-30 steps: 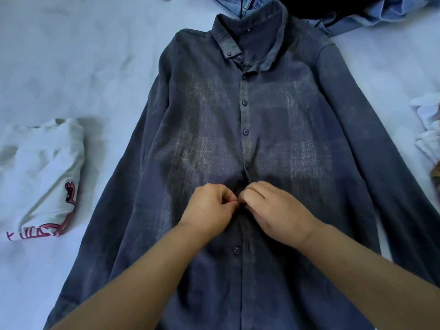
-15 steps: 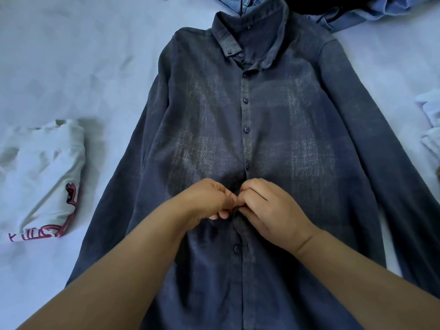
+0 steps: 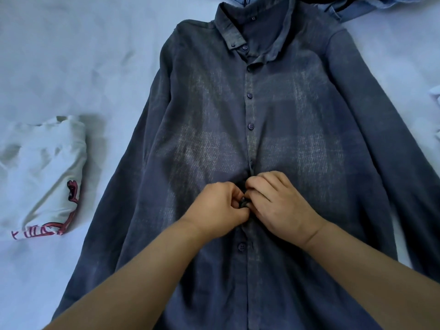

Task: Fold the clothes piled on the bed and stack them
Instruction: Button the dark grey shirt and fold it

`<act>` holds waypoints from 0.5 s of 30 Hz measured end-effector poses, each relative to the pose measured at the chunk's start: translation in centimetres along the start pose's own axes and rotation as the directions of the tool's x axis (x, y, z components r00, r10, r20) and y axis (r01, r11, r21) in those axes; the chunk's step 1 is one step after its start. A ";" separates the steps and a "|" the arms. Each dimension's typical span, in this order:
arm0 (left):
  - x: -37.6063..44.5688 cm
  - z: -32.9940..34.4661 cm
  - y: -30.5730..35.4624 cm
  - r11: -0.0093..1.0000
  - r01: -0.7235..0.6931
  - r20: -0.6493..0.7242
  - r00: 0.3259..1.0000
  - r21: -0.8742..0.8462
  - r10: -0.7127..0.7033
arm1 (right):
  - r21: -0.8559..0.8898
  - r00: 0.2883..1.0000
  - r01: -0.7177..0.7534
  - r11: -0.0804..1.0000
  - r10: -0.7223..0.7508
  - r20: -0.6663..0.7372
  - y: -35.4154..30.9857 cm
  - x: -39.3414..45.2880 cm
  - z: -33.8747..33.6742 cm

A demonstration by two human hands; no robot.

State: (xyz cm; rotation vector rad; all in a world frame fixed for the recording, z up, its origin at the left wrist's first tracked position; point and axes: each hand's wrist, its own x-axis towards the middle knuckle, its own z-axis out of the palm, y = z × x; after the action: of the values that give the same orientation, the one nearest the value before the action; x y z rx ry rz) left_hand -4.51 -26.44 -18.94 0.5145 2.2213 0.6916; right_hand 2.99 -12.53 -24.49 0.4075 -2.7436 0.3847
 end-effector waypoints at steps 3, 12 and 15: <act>0.2 0.3 0.0 0.986 -0.069 -0.066 0.995 0.151 0.079 | -0.006 1.000 0.026 1.000 -0.026 0.008 0.2 0.2 0.4; 0.2 1.6 -0.9 0.995 0.001 -0.238 0.971 -0.103 -0.026 | 0.183 0.992 -0.053 0.982 0.031 0.121 0.8 0.0 -0.1; 0.3 1.4 -1.2 0.978 -0.008 -0.195 0.980 -0.210 -0.034 | 0.306 0.988 -0.134 0.943 0.105 0.111 1.0 -0.1 -0.1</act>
State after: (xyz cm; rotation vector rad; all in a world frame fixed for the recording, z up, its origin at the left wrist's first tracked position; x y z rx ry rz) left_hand -3.89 -26.79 -20.66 0.3360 2.2962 0.9955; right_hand 2.76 -11.53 -24.59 0.3437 -2.8099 0.8604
